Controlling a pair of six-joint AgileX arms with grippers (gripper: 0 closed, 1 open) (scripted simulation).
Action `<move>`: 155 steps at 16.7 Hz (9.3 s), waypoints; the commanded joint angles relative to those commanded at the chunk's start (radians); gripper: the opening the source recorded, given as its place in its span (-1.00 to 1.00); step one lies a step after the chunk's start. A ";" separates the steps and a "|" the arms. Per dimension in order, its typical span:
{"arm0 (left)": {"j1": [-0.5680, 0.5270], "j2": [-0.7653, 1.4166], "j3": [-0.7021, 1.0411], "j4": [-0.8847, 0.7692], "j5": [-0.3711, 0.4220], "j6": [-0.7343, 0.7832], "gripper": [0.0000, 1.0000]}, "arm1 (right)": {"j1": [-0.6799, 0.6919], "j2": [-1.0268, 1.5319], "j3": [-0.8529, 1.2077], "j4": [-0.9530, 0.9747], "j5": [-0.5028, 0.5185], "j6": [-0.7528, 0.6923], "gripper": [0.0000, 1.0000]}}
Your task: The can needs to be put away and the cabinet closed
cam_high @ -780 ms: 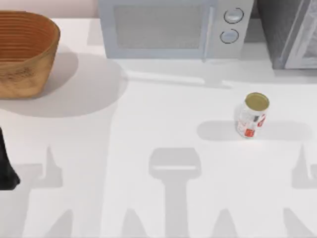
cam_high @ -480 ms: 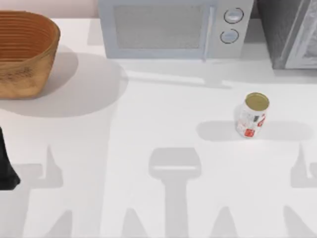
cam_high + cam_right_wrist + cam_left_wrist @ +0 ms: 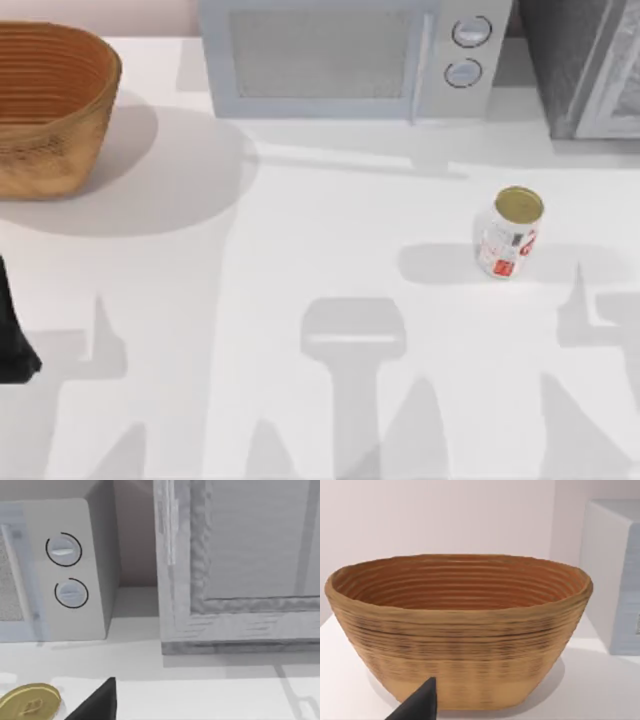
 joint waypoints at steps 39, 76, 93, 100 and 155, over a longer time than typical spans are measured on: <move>0.000 0.000 0.000 0.000 0.000 0.000 1.00 | 0.422 1.820 0.440 1.345 0.464 0.016 1.00; 0.000 0.000 0.000 0.000 0.000 0.000 1.00 | 0.349 1.803 0.517 1.253 0.388 0.009 -1.00; 0.000 0.000 0.000 0.000 0.000 0.000 1.00 | 0.351 1.107 0.543 0.529 0.380 0.013 -1.00; 0.000 0.000 0.000 0.000 0.000 0.000 1.00 | 0.347 1.083 0.537 0.509 0.376 0.014 -1.00; 0.000 0.000 0.000 0.000 0.000 0.000 1.00 | -0.031 0.576 1.411 -0.750 -0.015 -0.050 -1.00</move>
